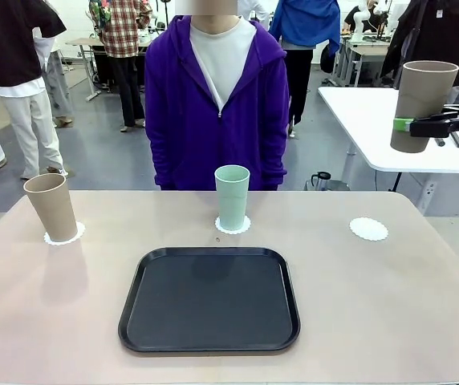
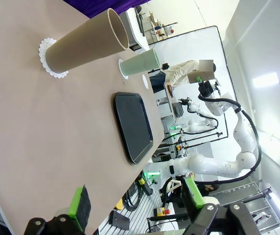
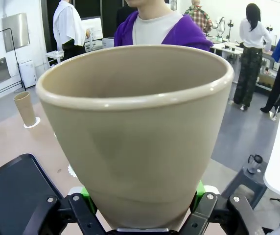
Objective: Place coasters on the table and set cups on them.
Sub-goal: Take one Reusable plastic cup from the Flat Tray and place it on a coaster set by the human.
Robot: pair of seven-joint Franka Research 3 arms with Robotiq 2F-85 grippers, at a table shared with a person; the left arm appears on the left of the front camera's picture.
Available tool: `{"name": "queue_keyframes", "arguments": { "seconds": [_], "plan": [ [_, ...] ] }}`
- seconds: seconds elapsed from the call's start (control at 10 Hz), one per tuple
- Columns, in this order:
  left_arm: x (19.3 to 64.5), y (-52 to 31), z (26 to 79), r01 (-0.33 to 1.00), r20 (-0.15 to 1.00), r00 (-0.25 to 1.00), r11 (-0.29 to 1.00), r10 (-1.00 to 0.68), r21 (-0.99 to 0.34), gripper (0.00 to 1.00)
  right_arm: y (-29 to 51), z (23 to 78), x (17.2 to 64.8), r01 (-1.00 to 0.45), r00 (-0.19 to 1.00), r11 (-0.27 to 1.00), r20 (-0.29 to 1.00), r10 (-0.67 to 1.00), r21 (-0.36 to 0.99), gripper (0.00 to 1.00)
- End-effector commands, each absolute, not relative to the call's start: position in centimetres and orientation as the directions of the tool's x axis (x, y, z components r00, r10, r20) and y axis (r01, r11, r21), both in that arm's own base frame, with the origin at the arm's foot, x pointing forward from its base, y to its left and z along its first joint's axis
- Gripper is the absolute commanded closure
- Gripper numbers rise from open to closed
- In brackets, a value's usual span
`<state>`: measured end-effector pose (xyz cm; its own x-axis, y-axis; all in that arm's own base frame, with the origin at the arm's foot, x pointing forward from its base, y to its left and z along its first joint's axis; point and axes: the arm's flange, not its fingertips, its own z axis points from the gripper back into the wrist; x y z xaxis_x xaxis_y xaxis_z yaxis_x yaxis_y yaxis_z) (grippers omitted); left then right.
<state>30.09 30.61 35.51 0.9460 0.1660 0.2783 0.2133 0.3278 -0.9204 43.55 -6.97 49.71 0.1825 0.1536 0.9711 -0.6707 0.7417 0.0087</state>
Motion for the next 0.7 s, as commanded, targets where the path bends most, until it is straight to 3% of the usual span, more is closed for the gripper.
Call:
{"name": "queue_keyframes", "arguments": {
  "seconds": [0.0, 0.3, 0.6],
  "plan": [
    [29.9, 30.7, 35.7, 0.207, 0.274, 0.946, 0.328, 0.173, -0.922, 0.0, -8.3, 47.7, 45.6, -0.709, 0.192, 0.703, 0.974, 0.119, 0.054, 0.19],
    [29.9, 30.7, 35.7, 0.207, 0.274, 0.946, 0.328, 0.173, -0.922, 0.0, -10.7, 42.0, 48.2, -0.747, 0.155, 0.659, 0.987, 0.037, 0.093, 0.19],
    [29.9, 30.7, 35.7, 0.207, 0.274, 0.946, 0.328, 0.173, -0.922, 0.0, -11.0, 36.9, 49.3, -0.76, 0.18, 0.644, 0.981, 0.073, 0.091, 0.19]
  ]
}}
